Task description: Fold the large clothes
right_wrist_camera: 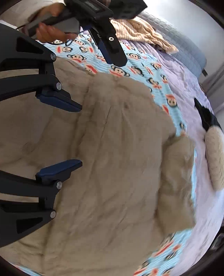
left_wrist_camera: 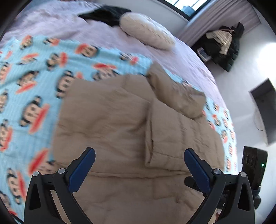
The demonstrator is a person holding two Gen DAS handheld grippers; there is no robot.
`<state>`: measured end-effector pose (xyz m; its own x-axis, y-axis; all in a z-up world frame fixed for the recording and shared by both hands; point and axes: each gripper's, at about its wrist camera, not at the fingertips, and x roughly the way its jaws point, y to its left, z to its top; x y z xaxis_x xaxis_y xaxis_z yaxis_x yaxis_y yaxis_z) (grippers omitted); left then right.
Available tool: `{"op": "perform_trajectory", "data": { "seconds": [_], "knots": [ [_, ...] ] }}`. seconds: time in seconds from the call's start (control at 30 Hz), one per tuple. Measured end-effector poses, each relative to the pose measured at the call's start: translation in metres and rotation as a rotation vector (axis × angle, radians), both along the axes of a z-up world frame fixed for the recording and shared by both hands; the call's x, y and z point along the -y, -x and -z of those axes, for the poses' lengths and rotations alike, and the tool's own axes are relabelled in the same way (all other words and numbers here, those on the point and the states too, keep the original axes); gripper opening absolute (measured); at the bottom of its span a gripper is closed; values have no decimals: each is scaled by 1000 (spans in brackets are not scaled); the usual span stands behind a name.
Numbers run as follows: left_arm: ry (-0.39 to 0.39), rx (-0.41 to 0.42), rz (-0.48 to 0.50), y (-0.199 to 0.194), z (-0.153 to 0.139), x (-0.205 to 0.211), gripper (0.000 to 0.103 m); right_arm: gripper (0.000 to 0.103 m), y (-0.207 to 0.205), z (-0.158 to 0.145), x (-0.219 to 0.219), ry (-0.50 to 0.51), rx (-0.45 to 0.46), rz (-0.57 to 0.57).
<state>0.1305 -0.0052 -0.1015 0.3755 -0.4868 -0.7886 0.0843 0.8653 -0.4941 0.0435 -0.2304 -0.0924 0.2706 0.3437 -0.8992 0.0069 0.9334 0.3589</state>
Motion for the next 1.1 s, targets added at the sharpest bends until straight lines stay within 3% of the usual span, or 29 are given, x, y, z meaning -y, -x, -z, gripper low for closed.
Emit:
{"op": "perform_trajectory", "data": {
  "seconds": [0.1, 0.17, 0.23, 0.27, 0.3, 0.33, 0.4, 0.43, 0.47, 0.5, 0.7, 0.93, 1.0, 1.07, 1.1],
  "knots": [
    [3, -22, 51, -8, 14, 26, 103, 61, 18, 2, 45, -5, -33, 109],
    [-4, -34, 81, -13, 25, 42, 98, 61, 38, 6, 91, -9, -66, 234],
    [6, -75, 114, -21, 39, 58, 63, 61, 57, 12, 138, -27, -110, 383],
    [14, -96, 124, -24, 44, 64, 52, 61, 67, 14, 162, -52, -127, 458],
    [23, -116, 134, -27, 48, 70, 30, 61, 77, 17, 186, -95, -129, 541],
    [19, -119, 139, -28, 48, 74, 15, 61, 83, 17, 201, -122, -122, 597],
    [-11, -72, 147, -24, 37, 80, 14, 60, 91, 17, 233, -169, -86, 701],
    [-17, -52, 152, -21, 34, 79, 14, 40, 91, 17, 242, -171, -64, 730],
    [-27, -33, 160, -16, 30, 77, 14, 7, 89, 17, 247, -156, -56, 742],
    [-42, -26, 163, -13, 29, 74, 14, 6, 87, 18, 250, -139, -53, 750],
    [-160, -78, 137, -10, 55, 55, 14, 6, 67, 40, 214, -101, -72, 678],
    [-261, -14, 63, -1, 21, 32, 15, 13, 62, 34, 199, -98, -94, 604],
    [-292, 10, 40, 1, 12, 22, 15, 21, 62, 29, 197, -99, -96, 587],
    [-292, 37, 18, -1, 2, 17, 15, 47, 67, 21, 197, -98, -87, 572],
    [-281, 48, 12, -1, -2, 13, 15, 49, 70, 13, 197, -85, -71, 570]
  ]
}}
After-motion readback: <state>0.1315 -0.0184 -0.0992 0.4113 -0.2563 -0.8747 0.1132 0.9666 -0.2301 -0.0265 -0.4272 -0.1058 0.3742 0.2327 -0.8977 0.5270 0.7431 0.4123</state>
